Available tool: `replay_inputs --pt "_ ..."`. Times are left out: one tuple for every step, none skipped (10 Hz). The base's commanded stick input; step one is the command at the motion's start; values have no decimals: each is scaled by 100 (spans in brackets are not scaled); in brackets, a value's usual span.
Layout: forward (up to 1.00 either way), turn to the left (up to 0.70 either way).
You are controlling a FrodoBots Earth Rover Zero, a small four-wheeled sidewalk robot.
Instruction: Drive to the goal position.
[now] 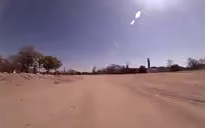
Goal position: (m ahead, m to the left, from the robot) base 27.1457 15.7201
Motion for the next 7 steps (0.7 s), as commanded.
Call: replay_inputs --pt "100 0" --pt "100 0" --pt "100 0" --pt "100 0" --pt "100 0" --pt "100 0" --pt "100 0"
